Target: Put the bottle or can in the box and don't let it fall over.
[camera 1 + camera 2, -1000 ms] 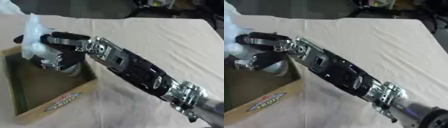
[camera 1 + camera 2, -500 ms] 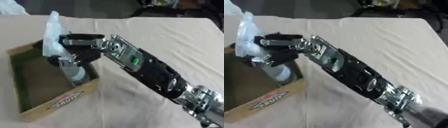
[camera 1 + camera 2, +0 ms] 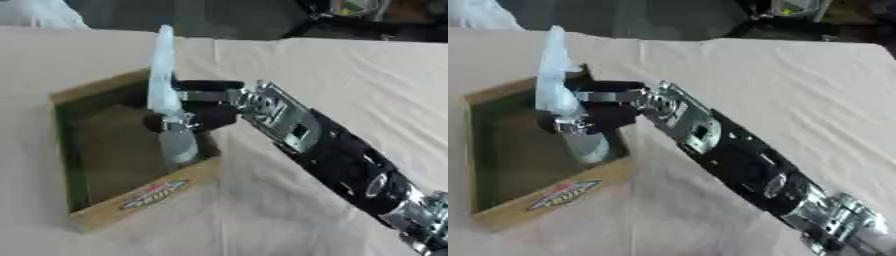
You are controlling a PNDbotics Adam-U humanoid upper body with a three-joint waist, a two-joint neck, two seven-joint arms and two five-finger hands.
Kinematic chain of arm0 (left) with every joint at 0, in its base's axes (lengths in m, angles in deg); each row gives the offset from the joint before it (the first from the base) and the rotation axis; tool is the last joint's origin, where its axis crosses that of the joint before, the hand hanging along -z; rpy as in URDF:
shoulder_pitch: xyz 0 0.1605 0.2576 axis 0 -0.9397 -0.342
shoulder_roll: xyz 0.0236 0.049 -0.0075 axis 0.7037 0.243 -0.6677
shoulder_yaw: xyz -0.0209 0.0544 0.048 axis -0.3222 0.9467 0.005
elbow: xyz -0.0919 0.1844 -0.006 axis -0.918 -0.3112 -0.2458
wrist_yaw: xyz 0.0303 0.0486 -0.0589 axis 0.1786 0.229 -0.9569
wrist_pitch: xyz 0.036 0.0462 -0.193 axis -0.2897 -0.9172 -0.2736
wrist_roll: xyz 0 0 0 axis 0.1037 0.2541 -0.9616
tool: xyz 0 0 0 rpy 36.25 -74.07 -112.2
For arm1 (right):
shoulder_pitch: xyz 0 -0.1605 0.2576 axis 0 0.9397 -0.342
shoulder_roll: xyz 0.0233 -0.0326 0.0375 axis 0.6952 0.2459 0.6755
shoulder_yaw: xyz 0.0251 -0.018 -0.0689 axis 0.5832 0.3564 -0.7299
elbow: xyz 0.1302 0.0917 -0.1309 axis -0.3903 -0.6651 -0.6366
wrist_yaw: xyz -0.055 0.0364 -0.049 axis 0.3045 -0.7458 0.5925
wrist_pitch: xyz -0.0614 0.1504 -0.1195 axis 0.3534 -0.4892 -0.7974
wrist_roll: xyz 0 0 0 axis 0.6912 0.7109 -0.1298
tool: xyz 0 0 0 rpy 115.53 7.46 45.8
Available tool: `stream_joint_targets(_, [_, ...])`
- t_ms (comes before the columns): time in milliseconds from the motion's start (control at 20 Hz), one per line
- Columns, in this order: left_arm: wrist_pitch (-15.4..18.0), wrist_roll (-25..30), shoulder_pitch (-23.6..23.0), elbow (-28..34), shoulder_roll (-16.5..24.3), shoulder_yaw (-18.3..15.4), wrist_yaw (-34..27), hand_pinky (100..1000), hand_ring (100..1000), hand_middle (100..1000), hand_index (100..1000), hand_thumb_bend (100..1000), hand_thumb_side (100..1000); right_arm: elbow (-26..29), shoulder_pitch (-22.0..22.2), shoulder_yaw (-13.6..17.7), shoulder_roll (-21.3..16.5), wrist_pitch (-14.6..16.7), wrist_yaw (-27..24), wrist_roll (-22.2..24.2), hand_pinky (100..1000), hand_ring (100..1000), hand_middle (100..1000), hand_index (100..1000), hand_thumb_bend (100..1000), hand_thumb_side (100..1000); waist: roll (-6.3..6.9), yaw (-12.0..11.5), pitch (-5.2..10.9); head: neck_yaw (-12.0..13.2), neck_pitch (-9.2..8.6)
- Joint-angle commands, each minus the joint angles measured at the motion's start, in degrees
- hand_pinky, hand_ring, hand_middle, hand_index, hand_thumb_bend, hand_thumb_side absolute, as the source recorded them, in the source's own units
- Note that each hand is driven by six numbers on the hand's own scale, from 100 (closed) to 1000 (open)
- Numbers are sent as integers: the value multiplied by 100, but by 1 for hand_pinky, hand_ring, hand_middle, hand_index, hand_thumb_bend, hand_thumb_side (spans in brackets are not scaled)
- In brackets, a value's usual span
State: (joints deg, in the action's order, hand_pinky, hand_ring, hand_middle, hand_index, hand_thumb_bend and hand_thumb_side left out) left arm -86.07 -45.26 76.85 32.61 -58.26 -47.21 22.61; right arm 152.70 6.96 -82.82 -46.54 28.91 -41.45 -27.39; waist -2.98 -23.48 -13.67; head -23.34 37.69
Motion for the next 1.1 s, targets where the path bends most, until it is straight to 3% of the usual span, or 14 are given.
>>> stream_joint_targets(50, [2,-31,28,87,225,-63,16,1000,967,873,642,389,348,-77,-13,26,-154,68,181,50,1000,1000,1000,1000,100,1000,51,10,133,1,-29])
stream_joint_targets(350, [2,-37,2,87,239,-64,28,1000,966,872,638,382,348,-276,44,-20,-127,277,443,69,1000,1000,1000,1000,100,1000,58,42,137,-13,-39])
stream_joint_targets(500, [-1,-37,-10,87,245,-67,36,1000,965,870,636,384,351,-226,65,-7,-109,568,219,54,1000,1000,1000,1000,100,1000,58,62,137,-28,-30])
stream_joint_targets(700, [-1,-39,-26,87,249,-72,38,1000,966,870,635,383,353,-59,72,95,-120,1098,-460,-149,1000,1000,1000,1000,100,804,69,77,134,-41,-28])
stream_joint_targets(800, [-6,-46,-35,87,251,-74,45,1000,969,870,634,381,354,-96,94,138,-154,1271,-679,-261,1000,1000,1000,1000,100,834,70,83,131,-56,-28])
stream_joint_targets(1000, [-18,-55,-53,87,250,-83,59,1000,972,869,633,381,356,-129,167,167,-155,1222,-908,-225,1000,1000,1000,1000,100,884,66,106,125,-77,-11])
stream_joint_targets(1100, [-9,-56,-56,87,258,-86,61,1000,972,870,629,382,356,-173,210,186,-160,1080,-1020,-153,1000,1000,1000,1000,100,996,69,112,121,-86,-10])
